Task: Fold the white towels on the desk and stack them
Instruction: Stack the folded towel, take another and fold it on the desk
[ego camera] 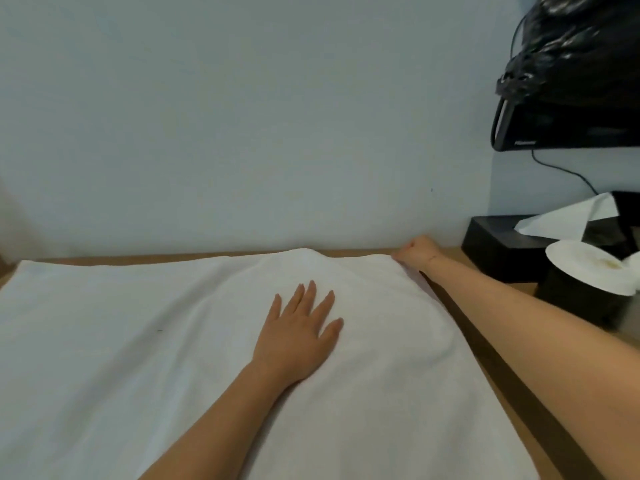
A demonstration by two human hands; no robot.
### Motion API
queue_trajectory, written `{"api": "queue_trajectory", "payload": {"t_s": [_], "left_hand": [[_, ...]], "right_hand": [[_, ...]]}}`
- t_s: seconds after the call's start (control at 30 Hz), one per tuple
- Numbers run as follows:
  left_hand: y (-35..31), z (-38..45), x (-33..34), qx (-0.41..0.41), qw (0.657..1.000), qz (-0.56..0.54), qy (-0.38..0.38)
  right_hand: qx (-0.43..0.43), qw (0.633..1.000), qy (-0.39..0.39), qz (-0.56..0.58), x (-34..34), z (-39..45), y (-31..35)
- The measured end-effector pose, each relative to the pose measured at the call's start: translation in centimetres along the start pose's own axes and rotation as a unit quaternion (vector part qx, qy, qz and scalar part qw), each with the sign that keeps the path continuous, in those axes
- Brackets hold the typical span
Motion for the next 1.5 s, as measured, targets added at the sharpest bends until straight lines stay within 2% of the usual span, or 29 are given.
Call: {"api": "queue_trajectory", "payload": {"t_s": [0.17,0.23,0.33,0.4,0.43,0.47,0.53,0.57,0.6,0.67,0.73,0.8,0.97,1.13,1.2,1.27,1.33,1.4,1.43,1.5], "left_hand": [[-0.1,0.1,0.1,-0.004,1.0,0.0,0.007],[-0.1,0.1,0.0,-0.002,1.0,-0.006,0.005],[-0.1,0.3,-0.3,-0.004,1.0,-0.007,0.01],[-0.1,0.2,-0.8,-0.02,0.999,-0.041,-0.001],[-0.1,0.0,-1.3,-0.044,0.994,-0.101,-0.02],[0.1,-0.7,-2.0,-0.091,0.975,-0.198,-0.049],[0.9,-1.7,-3.5,-0.168,0.904,-0.373,-0.123],[1.0,-2.6,-4.1,-0.176,0.893,-0.387,-0.146],[0.8,-3.6,-4.6,-0.159,0.914,-0.341,-0.151],[0.1,-5.7,-4.1,-0.076,0.973,-0.189,-0.111],[-0.4,-8.1,-2.8,-0.024,0.995,-0.077,-0.054],[-0.2,-9.4,-2.1,-0.017,0.999,-0.031,-0.033],[0.1,-9.3,-2.2,-0.014,1.0,-0.002,-0.016],[-0.1,-10.1,-2.8,-0.015,1.0,-0.01,-0.004],[0.2,-11.0,-4.0,0.0,0.998,-0.058,0.014],[1.8,-12.2,-6.2,-0.01,0.991,-0.133,-0.002],[4.5,-13.3,-9.2,-0.027,0.983,-0.158,-0.091],[8.0,-14.0,-11.8,-0.067,0.974,-0.132,-0.171],[10.0,-14.1,-12.6,-0.097,0.972,-0.115,-0.182],[14.1,-13.6,-13.2,-0.156,0.974,-0.073,-0.144]], "right_hand": [[-0.052,0.996,0.04,-0.064,-0.2,0.2,0.1],[-0.087,0.989,0.007,-0.116,-0.7,-0.5,0.6],[-0.202,0.97,-0.053,-0.126,-1.4,-4.4,3.0],[-0.287,0.948,-0.032,-0.137,-1.1,-9.0,4.8],[-0.316,0.936,-0.011,-0.154,-0.8,-11.5,5.3],[-0.335,0.928,0.015,-0.165,-0.6,-14.3,5.4],[-0.34,0.924,0.064,-0.161,-0.8,-18.4,4.8],[-0.332,0.927,0.089,-0.148,-1.1,-20.2,4.2],[-0.323,0.93,0.114,-0.135,-1.4,-21.9,3.5],[-0.31,0.928,0.159,-0.132,-1.6,-24.6,1.8],[-0.327,0.914,0.169,-0.171,-1.2,-26.5,0.4],[-0.342,0.907,0.15,-0.197,-1.1,-27.2,-0.9],[-0.318,0.908,0.135,-0.236,-2.5,-27.1,-4.5],[-0.275,0.913,0.13,-0.271,-3.8,-27.2,-5.7],[-0.264,0.911,0.134,-0.289,-4.3,-27.4,-4.9],[-0.293,0.895,0.103,-0.32,-4.4,-27.5,-2.4],[-0.366,0.872,0.065,-0.319,-3.1,-28.2,1.9],[-0.426,0.858,0.069,-0.278,0.0,-29.1,7.3],[-0.444,0.856,0.081,-0.251,1.8,-29.5,10.2],[-0.47,0.852,0.101,-0.207,5.9,-30.1,15.6]]}}
Point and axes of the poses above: each hand's wrist, its own z-axis towards the middle knuckle, its own x-axis out of the palm, y = z × x, the point moved 5 cm from there along z, towards the middle knuckle, and after that the axes turned 12 degrees about -y, right-handed, at the moved point
